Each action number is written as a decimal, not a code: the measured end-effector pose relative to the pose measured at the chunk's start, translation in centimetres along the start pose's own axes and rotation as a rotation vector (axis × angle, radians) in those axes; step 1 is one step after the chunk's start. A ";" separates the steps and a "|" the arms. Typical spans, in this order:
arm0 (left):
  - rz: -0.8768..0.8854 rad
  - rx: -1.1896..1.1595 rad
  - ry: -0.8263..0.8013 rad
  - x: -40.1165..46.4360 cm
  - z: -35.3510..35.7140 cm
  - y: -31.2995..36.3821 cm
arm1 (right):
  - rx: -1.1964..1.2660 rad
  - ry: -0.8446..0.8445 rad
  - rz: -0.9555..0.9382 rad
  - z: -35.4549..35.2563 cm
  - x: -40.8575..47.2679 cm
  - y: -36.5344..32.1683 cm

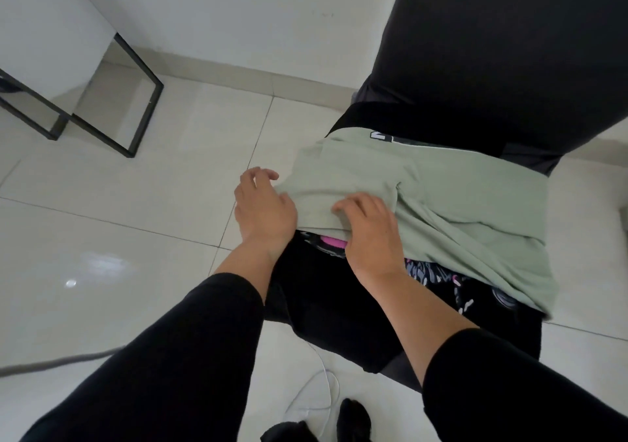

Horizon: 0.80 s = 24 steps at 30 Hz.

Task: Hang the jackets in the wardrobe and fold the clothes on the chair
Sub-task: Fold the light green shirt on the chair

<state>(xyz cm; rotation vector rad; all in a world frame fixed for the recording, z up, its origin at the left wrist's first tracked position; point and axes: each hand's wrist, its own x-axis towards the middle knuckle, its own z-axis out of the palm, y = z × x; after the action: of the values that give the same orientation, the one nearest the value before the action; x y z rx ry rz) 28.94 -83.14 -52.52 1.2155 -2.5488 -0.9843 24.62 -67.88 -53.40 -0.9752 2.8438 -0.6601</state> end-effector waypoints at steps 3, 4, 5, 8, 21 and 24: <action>0.188 0.133 -0.014 -1.0 1.1 2.8 | -0.051 0.063 0.105 -1.8 -1.2 2.6; 0.275 0.176 -0.027 -1.5 1.7 3.7 | -0.074 0.084 0.147 -2.4 -1.7 3.7; 0.365 0.211 -0.046 -2.1 2.3 4.6 | -0.091 0.109 0.195 -3.0 -2.1 4.9; 0.548 0.257 -0.115 -4.0 4.7 7.6 | -0.110 0.241 0.311 -4.8 -4.0 8.8; 1.016 0.522 -0.500 -12.3 13.6 16.5 | -0.237 0.225 0.350 -9.1 -14.5 18.8; 1.093 0.610 -0.507 -13.2 14.2 17.1 | -0.170 0.187 0.477 -9.4 -15.5 19.5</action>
<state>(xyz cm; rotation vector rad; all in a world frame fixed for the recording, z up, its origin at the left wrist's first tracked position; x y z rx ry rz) 21.12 -58.53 -51.03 -0.5643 -3.2626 -0.2434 23.97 -41.29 -54.22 -0.2258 3.1585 -0.4842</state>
